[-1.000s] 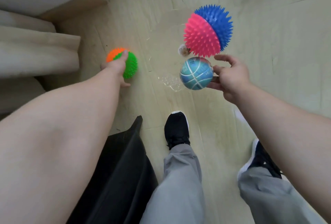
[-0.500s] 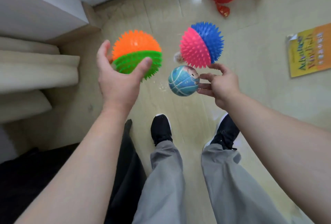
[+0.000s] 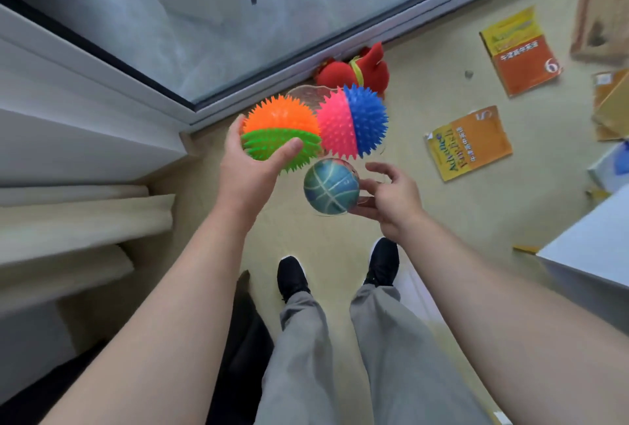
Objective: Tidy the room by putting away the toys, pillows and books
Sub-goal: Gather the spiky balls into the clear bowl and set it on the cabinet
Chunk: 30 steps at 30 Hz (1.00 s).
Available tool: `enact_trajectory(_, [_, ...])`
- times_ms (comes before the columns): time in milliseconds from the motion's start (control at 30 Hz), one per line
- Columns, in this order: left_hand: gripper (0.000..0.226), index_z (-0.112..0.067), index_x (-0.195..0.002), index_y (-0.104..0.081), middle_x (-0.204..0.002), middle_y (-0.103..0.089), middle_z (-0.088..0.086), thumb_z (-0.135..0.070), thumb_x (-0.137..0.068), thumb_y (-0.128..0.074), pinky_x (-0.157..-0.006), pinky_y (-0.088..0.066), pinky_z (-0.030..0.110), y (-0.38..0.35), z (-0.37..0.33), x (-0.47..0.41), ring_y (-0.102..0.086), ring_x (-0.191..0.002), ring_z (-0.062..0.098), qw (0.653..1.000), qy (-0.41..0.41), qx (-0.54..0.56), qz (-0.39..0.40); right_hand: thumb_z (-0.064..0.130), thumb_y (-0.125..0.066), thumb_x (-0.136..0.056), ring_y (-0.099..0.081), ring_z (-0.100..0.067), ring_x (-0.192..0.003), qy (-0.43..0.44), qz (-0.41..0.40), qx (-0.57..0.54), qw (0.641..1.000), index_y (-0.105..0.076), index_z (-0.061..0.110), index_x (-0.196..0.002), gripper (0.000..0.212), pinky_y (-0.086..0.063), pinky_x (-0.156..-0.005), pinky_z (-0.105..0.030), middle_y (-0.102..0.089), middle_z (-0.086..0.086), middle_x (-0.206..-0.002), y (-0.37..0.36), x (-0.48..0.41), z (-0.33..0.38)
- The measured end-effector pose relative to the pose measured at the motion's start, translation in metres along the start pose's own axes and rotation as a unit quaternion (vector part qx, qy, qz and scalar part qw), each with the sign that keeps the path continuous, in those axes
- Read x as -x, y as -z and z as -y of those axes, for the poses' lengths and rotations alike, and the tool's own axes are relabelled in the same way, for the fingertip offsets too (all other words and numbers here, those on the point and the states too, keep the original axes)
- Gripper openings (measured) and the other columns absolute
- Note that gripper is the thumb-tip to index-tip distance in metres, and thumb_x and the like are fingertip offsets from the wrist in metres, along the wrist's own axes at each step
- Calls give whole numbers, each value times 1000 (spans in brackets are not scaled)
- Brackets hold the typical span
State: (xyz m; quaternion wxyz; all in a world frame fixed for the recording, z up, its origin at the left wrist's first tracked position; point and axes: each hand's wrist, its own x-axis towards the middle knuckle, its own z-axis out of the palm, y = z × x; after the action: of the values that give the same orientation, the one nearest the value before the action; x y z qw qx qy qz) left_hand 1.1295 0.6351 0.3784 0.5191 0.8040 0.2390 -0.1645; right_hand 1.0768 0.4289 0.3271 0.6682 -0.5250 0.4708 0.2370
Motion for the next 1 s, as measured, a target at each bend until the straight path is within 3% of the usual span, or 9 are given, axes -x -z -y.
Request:
enact_trajectory(167, [95,-33,-144,-42,-126,-65,-9,-33,-63,-92,-91,-50,40,3,-76,54,-64,-117,17,991,49,99,69,-11,-44,-97,-65,-32,-59,40,-1,-3,999,-56,9,-122,34,-61,-55,-39,-70,-20,-96,35,84,65])
enact_trajectory(300, [94,-41,-138,-43,-124,-64,-15,-46,-56,-89,-90,-49,43,8,-140,102,-64,-115,14,983,38,147,101,-12,-45,-96,-64,-34,-62,68,-5,-8,998,-55,8,-122,34,-62,-58,-43,-68,-22,-97,61,147,106])
enact_trajectory(433, [99,-36,-140,-48,-128,-67,-9,-68,-53,-82,-83,-51,39,19,-206,146,-68,-113,15,982,7,160,96,-12,-48,-93,-67,-36,-61,103,-12,-22,994,-58,8,-117,33,-62,-61,-46,-67,-20,-89,80,214,140])
enact_trajectory(533, [97,-35,-137,-49,-123,-70,-4,-67,-54,-87,-78,-53,40,27,-250,170,-71,-108,20,983,-21,155,94,-11,-50,-94,-68,-34,-58,131,-11,-42,990,-58,9,-115,30,-62,-59,-43,-68,-20,-86,90,258,159])
enact_trajectory(633, [87,-34,-136,-51,-118,-70,-8,-62,-60,-84,-72,-54,33,32,-287,192,-72,-101,11,983,-59,129,113,-8,-51,-97,-71,-33,-59,157,-19,-50,986,-56,8,-123,31,-62,-59,-41,-67,-24,-97,105,296,167])
enact_trajectory(767, [79,-27,-134,-55,-115,-72,-6,-55,-64,-80,-77,-57,37,28,-326,221,-73,-90,6,976,-107,106,155,-2,-53,-100,-74,-35,-73,199,-47,-48,978,-49,17,-134,39,-63,-62,-42,-60,-22,-122,129,339,172])
enact_trajectory(933, [93,-28,-138,-51,-119,-65,-4,-60,-60,-90,-86,-60,48,-2,-372,259,-66,-103,12,961,-147,68,223,0,-53,-101,-75,-35,-81,259,-117,-62,957,-48,23,-134,41,-64,-66,-45,-63,-11,-112,175,400,173])
enact_trajectory(1000, [81,-26,-131,-53,-115,-64,-4,-59,-65,-88,-88,-60,51,-19,-387,273,-65,-101,12,955,-157,56,246,1,-52,-101,-75,-34,-78,270,-143,-76,949,-49,25,-130,37,-64,-66,-44,-64,-10,-113,195,421,172])
